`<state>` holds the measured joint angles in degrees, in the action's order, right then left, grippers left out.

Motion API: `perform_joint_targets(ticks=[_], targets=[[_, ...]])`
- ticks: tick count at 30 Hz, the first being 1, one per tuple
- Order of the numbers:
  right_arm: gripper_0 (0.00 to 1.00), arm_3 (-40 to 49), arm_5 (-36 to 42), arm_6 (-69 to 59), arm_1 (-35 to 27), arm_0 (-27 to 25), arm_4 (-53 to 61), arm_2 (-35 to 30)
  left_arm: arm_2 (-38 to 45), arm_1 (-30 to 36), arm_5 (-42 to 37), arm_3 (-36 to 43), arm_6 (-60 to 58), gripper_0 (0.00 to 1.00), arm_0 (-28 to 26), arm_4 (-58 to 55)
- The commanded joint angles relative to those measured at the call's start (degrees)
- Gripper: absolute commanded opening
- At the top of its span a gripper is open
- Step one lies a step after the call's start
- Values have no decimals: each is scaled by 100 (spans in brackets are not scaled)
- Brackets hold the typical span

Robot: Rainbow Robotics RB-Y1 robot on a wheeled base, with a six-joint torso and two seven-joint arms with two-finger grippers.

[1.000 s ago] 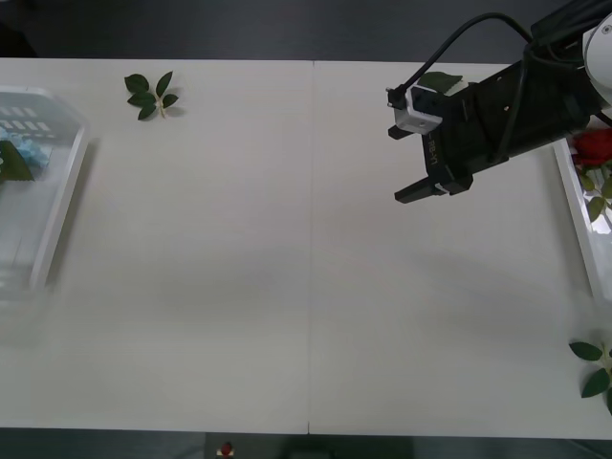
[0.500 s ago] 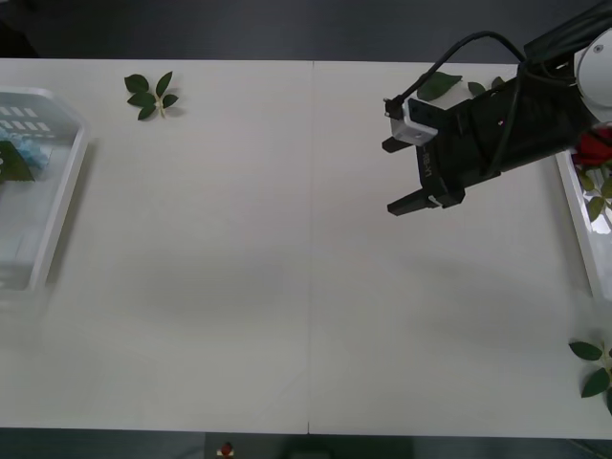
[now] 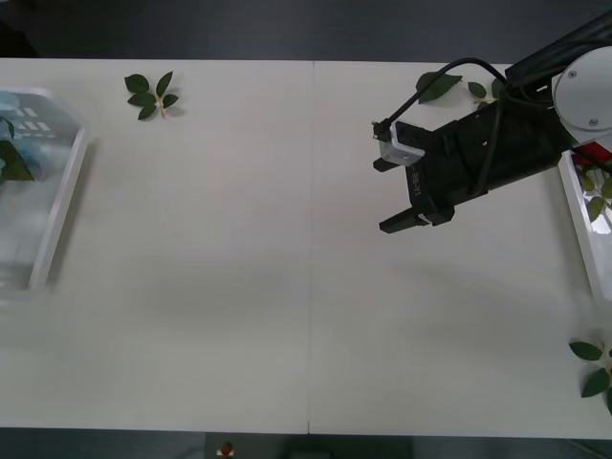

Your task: Put the red flowers into the right box and the blue flowers into the left box

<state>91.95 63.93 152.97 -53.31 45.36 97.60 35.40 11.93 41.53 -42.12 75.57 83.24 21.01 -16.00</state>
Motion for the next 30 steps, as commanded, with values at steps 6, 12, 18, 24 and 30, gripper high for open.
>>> perform_joint_targets(ticks=[6,12,18,24,30], targets=[[93,77,5,203,-127,69,-39,-121,63,110,46,63,-1,60,26,-817],[93,77,5,203,-127,69,-39,-121,257,242,-903,907,61,80,-185,-1687],[93,77,5,203,-127,69,-39,-121,775,365,-2521,2190,34,86,-316,-2364],[100,77,5,203,-127,69,-39,-121,890,365,-3180,3341,26,88,-554,-3014],[100,77,5,203,-127,69,-39,-121,90,435,-2099,4124,17,88,-1195,-3612]])
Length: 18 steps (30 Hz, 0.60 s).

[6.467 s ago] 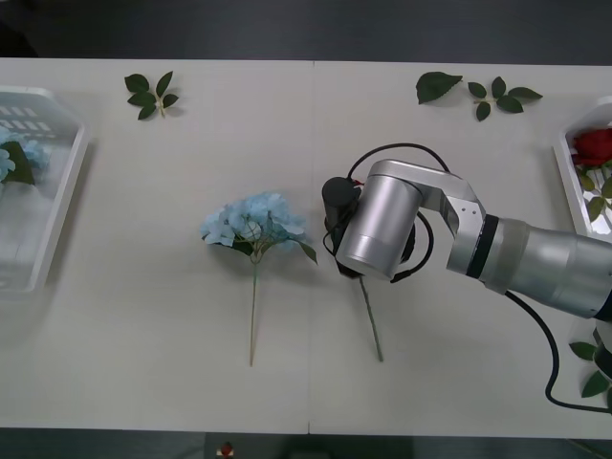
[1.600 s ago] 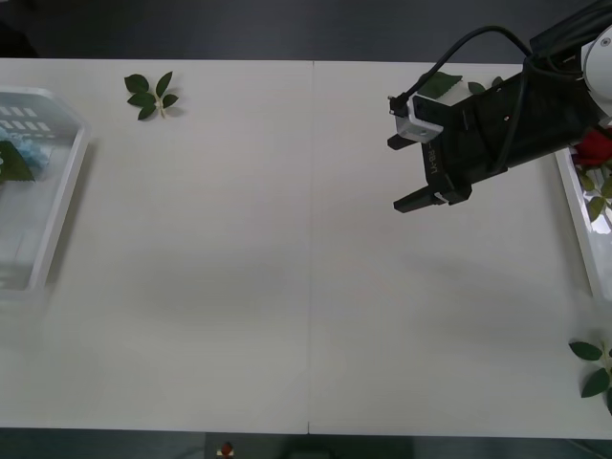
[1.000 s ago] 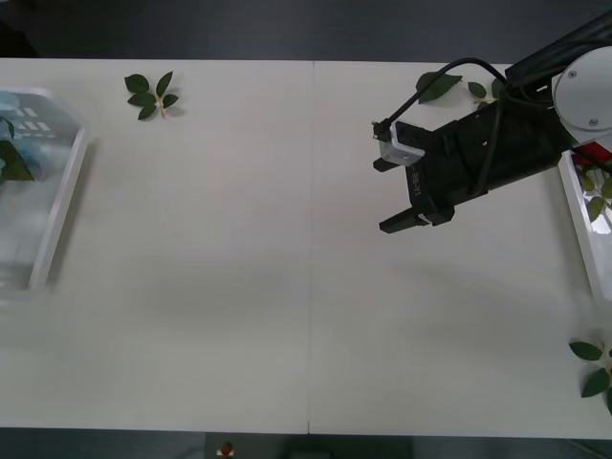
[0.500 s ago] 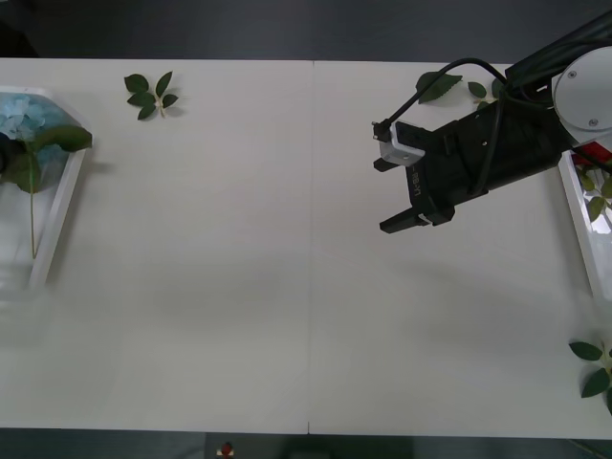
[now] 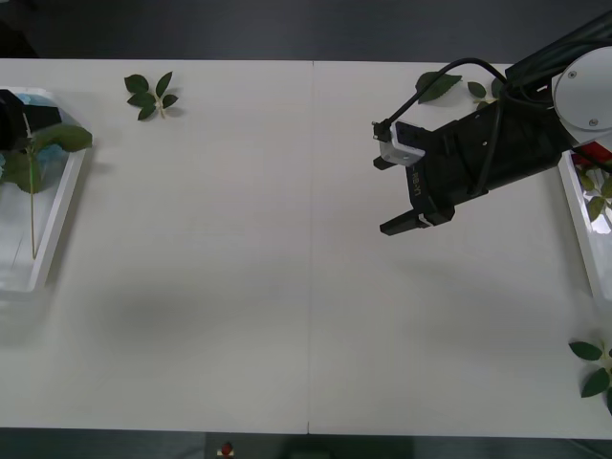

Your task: Put the red flowers into the right box and the blue flowers into the left box

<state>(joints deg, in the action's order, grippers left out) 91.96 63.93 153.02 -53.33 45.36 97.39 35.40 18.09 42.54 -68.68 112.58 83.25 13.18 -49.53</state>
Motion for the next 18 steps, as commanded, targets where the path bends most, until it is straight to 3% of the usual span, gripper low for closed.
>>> perform_joint_targets(ticks=[1,5,12,18], targets=[[100,77,5,198,-125,69,-18,-121,-772,404,874,511,42,88,-518,-356],[100,77,5,198,-125,69,-18,-121,-1739,870,1876,651,86,88,-694,-664],[100,77,5,198,-125,69,-18,-121,-3795,2074,4135,871,86,89,-536,-857],[100,77,5,198,-125,69,-18,-121,-4560,2425,4442,1275,34,90,-211,-945]])
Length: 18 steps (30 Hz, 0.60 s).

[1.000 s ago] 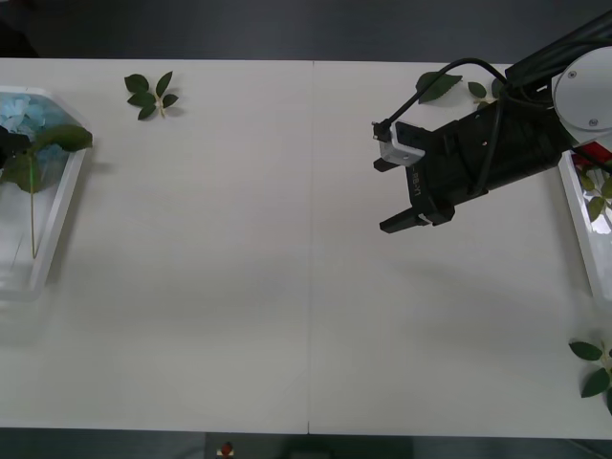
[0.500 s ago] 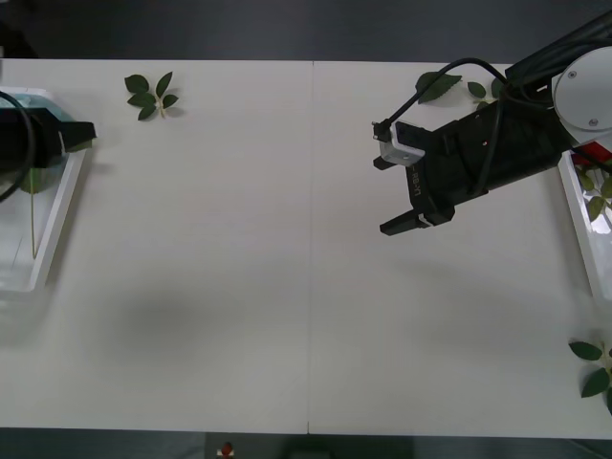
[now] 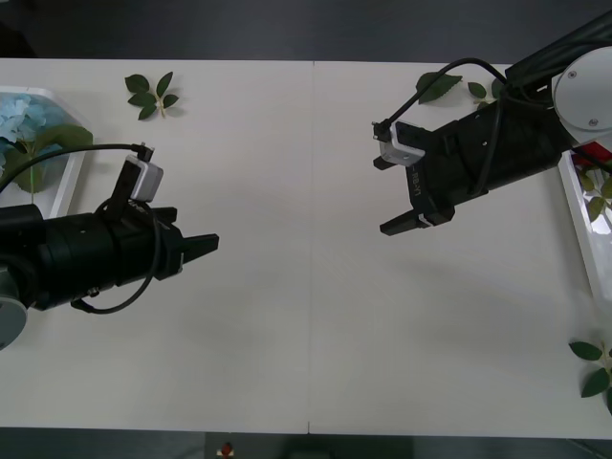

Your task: Put the red flowers into the right box and the blue flowers into the left box

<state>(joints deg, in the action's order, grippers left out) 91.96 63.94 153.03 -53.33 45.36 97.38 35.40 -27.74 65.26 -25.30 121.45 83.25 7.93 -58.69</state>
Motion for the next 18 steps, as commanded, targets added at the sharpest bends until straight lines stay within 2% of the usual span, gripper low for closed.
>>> perform_joint_targets(ticks=[1,7,10,15,18], targets=[[100,77,5,197,-125,69,-18,-121,-47,189,131,441,42,90,368,-37],[100,77,5,197,-125,69,-18,-121,-486,286,482,485,-2,90,904,-55],[100,77,5,197,-125,69,-18,-121,-522,84,535,318,-2,90,1159,-20],[100,77,5,197,-125,69,-18,-121,-522,-330,535,72,33,90,1123,7],[100,77,5,197,-125,69,-18,-121,-522,-356,535,72,77,90,1036,51]])
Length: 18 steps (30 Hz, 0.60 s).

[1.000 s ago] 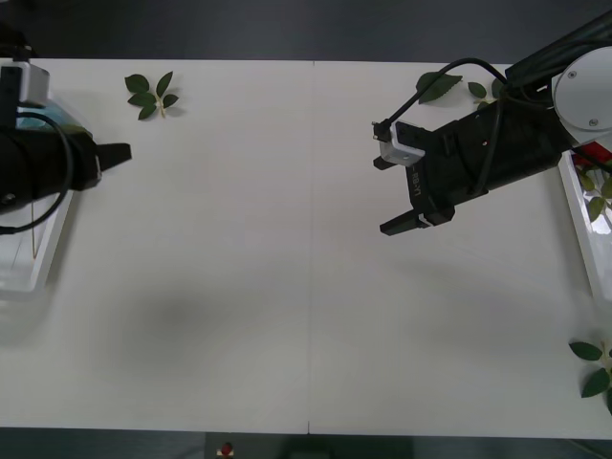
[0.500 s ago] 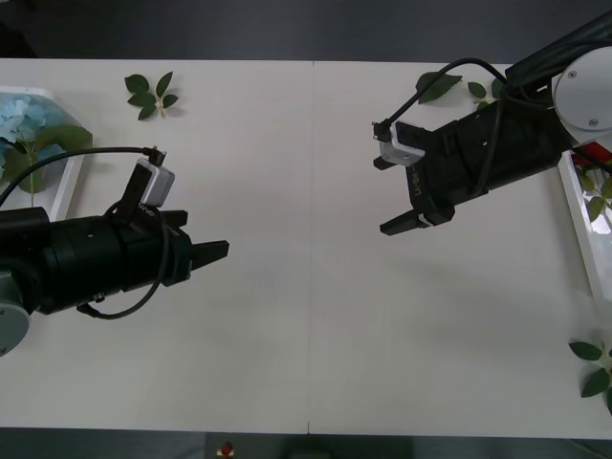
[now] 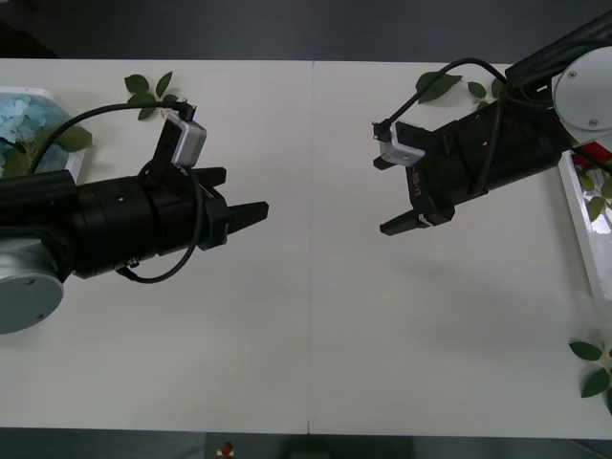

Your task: Put the red flowers into the right box and the blue flowers into the left box

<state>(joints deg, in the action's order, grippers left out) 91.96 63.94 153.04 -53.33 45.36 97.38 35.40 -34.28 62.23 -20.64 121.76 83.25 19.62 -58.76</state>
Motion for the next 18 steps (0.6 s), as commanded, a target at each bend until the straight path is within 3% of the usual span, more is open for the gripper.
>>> perform_joint_targets(ticks=[1,8,11,18], targets=[[100,77,5,196,-125,69,-18,-121,132,-44,68,49,95,90,-152,75],[100,77,5,196,-125,69,-18,-121,132,-27,68,102,209,90,-187,137],[100,77,5,196,-125,69,-18,-121,132,-27,68,102,209,100,-187,137],[100,77,5,196,-125,69,-18,-121,132,-27,68,102,209,100,-187,137]])
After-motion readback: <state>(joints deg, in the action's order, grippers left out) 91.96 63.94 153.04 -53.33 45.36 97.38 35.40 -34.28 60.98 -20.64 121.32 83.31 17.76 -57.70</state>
